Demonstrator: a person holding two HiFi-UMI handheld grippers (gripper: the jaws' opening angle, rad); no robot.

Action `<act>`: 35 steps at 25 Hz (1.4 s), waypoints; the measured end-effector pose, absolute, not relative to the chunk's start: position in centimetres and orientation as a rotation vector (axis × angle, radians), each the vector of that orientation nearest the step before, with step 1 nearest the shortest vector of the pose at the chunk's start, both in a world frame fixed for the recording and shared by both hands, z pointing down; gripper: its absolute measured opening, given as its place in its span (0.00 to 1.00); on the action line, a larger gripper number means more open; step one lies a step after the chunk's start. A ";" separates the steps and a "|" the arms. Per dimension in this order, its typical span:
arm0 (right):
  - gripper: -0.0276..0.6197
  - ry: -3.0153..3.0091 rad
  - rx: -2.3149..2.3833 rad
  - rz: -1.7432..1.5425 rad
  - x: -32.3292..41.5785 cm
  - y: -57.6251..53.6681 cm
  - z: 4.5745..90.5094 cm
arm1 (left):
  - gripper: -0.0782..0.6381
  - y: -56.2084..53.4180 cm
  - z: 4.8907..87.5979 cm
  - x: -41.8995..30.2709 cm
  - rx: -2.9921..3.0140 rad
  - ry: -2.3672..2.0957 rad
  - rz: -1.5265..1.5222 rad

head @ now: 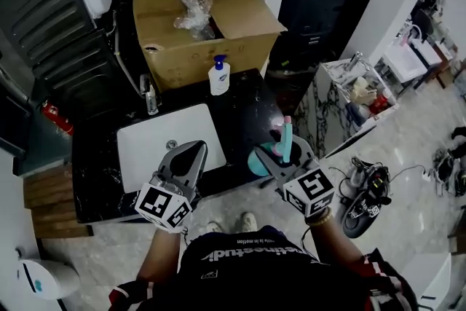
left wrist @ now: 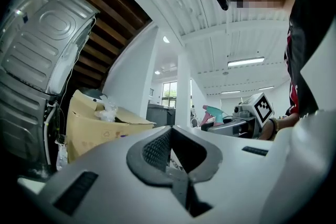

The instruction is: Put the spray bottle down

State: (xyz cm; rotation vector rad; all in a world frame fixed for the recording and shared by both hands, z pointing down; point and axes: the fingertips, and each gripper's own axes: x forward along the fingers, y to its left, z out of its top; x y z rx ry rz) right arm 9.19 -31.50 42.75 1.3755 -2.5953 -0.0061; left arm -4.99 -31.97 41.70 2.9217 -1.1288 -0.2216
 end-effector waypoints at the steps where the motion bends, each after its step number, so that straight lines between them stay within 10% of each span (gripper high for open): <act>1: 0.38 -2.578 1.403 -0.001 10.1 -31.8 43.3 | 0.13 -32.3 42.4 -4.1 2.925 -1.122 -0.207; 35: 0.41 -2.292 1.608 0.106 18.5 -39.9 60.5 | 0.13 -35.0 51.2 2.7 2.912 -1.131 -0.055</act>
